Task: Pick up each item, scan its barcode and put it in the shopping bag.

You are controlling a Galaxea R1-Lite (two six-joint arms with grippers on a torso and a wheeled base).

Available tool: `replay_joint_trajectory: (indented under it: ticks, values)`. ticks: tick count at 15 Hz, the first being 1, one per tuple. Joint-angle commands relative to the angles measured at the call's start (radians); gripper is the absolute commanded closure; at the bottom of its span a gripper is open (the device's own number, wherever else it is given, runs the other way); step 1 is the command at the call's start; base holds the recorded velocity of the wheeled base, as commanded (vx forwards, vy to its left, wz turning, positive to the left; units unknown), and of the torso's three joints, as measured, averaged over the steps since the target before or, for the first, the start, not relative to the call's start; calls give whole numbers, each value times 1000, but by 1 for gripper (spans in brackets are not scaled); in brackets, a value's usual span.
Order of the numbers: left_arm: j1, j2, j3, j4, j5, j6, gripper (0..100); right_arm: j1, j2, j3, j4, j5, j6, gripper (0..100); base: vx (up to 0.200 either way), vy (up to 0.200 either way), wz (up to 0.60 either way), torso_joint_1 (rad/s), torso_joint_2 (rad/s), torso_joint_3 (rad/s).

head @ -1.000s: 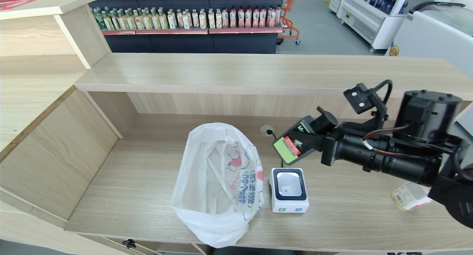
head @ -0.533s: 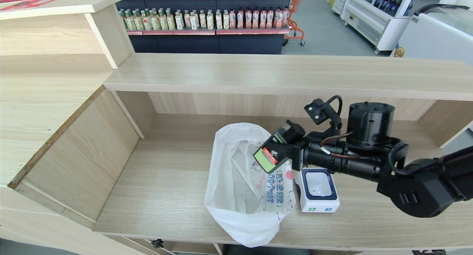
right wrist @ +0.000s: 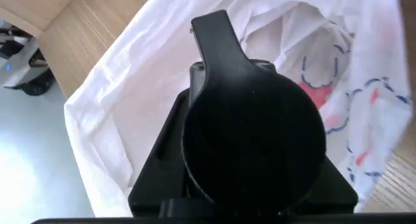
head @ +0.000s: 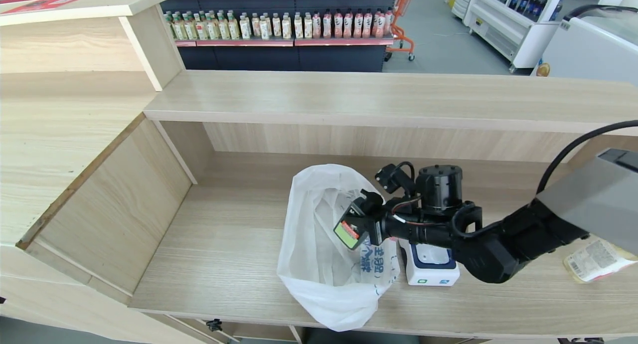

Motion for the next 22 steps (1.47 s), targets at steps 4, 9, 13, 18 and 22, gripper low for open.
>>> replay_joint_trajectory:
  ticks: [4, 9, 13, 18, 22]
  values:
    - [0, 0, 0, 0, 0, -1, 0, 13, 176, -110, -112, -21, -50, 100, 0, 0, 0, 0, 0, 0]
    - [0, 0, 0, 0, 0, -4, 0, -3, 285, -153, -253, -19, -194, 100, 0, 0, 0, 0, 0, 0]
    - [0, 0, 0, 0, 0, -4, 0, -5, 313, -210, -250, -13, -222, 100, 0, 0, 0, 0, 0, 0]
    - [0, 0, 0, 0, 0, -3, 0, -5, 329, -242, -250, -13, -222, 0, 0, 0, 0, 0, 0, 0]
    - [0, 0, 0, 0, 0, -1, 0, -7, 253, -244, -244, -13, -213, 0, 0, 0, 0, 0, 0, 0]
